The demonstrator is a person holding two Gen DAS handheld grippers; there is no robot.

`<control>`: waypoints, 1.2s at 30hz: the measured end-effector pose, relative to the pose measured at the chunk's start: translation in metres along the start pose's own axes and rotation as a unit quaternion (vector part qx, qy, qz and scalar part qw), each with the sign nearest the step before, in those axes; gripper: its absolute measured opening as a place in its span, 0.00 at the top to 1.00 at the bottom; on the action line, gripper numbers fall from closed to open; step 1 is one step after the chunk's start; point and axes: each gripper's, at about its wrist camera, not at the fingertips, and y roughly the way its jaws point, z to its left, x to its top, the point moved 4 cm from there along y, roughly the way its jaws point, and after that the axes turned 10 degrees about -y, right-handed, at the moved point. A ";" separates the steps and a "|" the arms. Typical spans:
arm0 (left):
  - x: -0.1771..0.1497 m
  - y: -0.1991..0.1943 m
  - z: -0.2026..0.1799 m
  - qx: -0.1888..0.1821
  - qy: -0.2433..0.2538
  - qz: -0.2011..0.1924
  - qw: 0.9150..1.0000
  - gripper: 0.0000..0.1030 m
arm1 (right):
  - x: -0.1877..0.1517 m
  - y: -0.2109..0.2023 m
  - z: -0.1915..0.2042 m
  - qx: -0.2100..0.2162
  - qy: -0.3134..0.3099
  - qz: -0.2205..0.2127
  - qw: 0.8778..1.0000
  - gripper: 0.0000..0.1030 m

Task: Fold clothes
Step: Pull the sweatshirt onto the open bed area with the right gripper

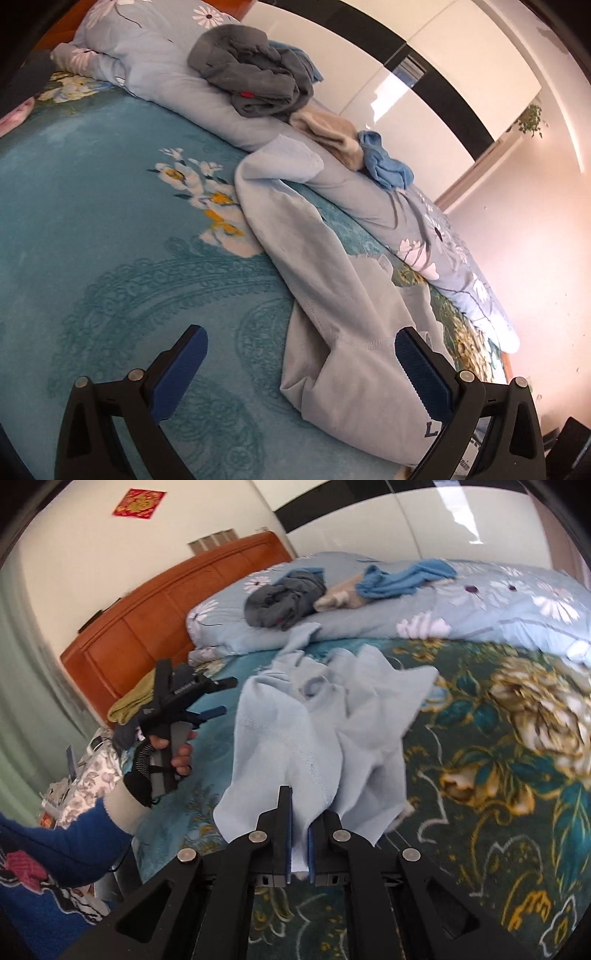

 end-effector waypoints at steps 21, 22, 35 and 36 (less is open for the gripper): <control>0.007 0.067 -0.018 0.011 -0.042 0.083 0.996 0.38 | 0.007 0.028 0.082 -0.087 -0.146 0.002 0.985 0.42; 0.006 0.067 -0.017 0.014 -0.042 0.083 0.996 0.49 | 0.004 0.040 0.088 -0.088 -0.164 0.014 0.982 0.42; 0.017 0.011 -0.009 -0.039 -0.068 0.020 0.997 0.89 | 0.003 0.073 0.063 -0.159 -0.128 0.043 0.978 0.92; 0.019 0.002 -0.009 -0.046 -0.069 0.010 0.996 0.90 | 0.006 0.068 0.059 -0.156 -0.112 0.032 0.981 0.93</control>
